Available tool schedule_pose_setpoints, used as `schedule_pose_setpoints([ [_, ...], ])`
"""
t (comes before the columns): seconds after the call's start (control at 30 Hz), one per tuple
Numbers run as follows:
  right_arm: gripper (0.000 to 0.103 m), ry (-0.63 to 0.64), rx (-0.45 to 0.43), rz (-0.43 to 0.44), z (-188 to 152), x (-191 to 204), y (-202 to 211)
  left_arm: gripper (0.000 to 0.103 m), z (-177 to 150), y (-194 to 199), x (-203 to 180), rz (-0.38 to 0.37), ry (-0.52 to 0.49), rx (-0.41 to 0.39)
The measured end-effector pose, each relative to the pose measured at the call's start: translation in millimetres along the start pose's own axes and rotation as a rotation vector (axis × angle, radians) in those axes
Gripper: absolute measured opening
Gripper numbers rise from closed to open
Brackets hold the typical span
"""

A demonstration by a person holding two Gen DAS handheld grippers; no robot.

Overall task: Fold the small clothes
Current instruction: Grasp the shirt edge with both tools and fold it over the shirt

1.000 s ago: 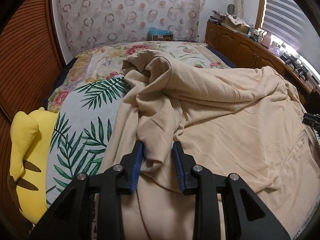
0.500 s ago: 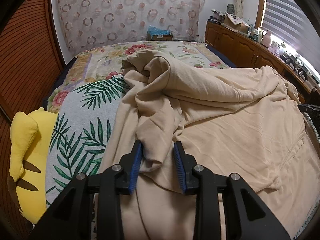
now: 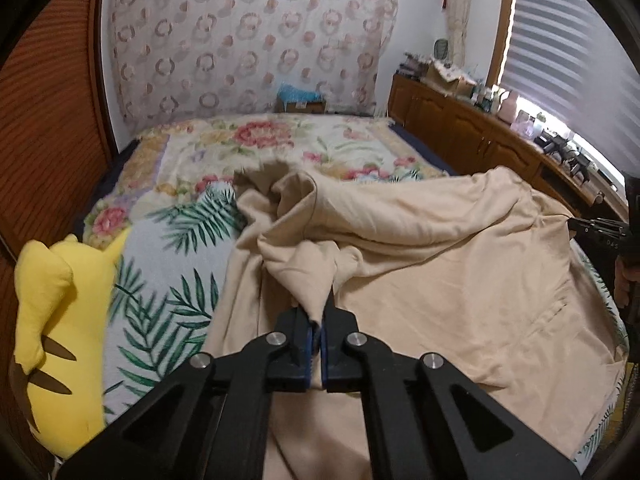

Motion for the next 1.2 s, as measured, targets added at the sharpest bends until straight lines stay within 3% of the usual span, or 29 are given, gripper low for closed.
schedule_pose_setpoints([
  [0.3, 0.001, -0.010, -0.088, 0.045, 13.9, 1.7, 57.7, 0.000, 15.8, 65.3, 0.8, -0.056, 0.012, -0.097],
  [0.83, 0.001, 0.024, -0.117, 0.108, -16.8, 28.8, 163.4, 0.000, -12.3, 165.1, 17.5, -0.069, 0.040, -0.164],
  [1.03, 0.001, 0.031, -0.107, 0.130, -29.7, 39.9, 192.8, 0.000, -51.0, 166.6, 28.3, -0.012, 0.052, -0.099],
  [1.2, 0.002, 0.002, 0.016, 0.128, -81.2, 42.6, 167.0, 0.004, -82.2, 143.5, 32.8, 0.023, 0.072, -0.017],
])
Point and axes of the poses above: each gripper's, at about its wrist camera, not at the fingertips, and y roughly against the way its jaws point, x to its left, z to its top, the point moved 8 cm from there along -y, roughly the way its jaws point, and after that the axes turned 8 degrees about -x, right-handed, at the moved point
